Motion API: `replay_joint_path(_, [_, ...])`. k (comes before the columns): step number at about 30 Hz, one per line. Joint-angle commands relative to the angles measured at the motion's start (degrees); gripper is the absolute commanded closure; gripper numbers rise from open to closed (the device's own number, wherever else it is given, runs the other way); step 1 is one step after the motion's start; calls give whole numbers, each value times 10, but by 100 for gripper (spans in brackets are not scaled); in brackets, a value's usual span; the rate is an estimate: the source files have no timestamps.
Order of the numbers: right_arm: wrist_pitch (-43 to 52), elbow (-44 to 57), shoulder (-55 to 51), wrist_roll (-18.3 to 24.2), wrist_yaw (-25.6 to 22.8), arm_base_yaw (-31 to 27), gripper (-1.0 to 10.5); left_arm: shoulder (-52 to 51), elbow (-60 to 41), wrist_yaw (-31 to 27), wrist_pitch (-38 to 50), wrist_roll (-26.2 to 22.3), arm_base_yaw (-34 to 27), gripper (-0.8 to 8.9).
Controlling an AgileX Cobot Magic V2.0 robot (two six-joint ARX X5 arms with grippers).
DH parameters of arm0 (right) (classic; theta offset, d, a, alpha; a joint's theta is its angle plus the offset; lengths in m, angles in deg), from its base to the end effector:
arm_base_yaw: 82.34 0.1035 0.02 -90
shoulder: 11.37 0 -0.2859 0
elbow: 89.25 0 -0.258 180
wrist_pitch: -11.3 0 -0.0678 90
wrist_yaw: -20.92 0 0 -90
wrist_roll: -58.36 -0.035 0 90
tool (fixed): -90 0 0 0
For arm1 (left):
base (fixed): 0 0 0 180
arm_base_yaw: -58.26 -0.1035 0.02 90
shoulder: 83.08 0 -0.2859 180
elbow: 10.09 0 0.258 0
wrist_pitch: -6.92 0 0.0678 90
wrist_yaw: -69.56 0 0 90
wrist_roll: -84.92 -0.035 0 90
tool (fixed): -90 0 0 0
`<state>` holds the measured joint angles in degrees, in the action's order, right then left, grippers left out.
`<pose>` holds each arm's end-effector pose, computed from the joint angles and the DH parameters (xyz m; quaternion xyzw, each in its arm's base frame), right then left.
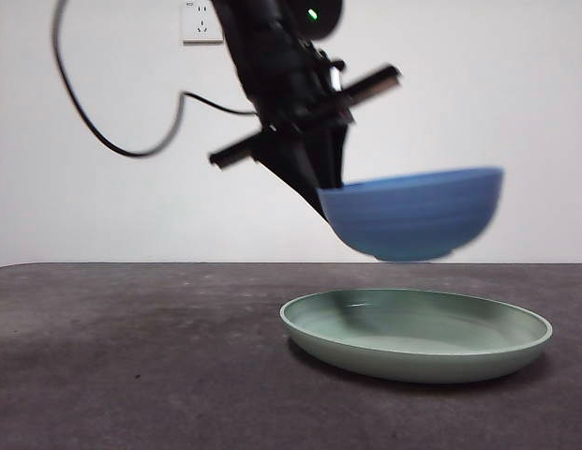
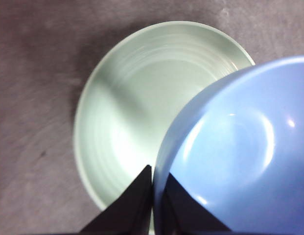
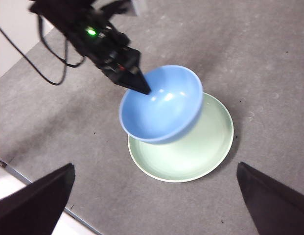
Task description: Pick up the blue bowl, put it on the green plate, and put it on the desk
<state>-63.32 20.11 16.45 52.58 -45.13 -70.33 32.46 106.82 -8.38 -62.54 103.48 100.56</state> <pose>0.0373 0.0225 0.3597 0.0746 0.2871 0.2828 0.9122 0.3200 -0.3010 0.2730 0.0253 0.5944 -0.2864 0.7510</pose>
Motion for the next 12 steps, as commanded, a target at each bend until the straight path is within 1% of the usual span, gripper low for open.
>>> replay_joint_path(1, [0,-10,-1,5,0,4,301,39,36,-6,-1,1,8,797])
replay_joint_path(6, [-2,-10,-2,5,0,20,301,80,51,-34,3,10,13,797])
replay_joint_path(12, [-2,-10,-2,5,0,35,301,104,51,-35,-7,19,15,797])
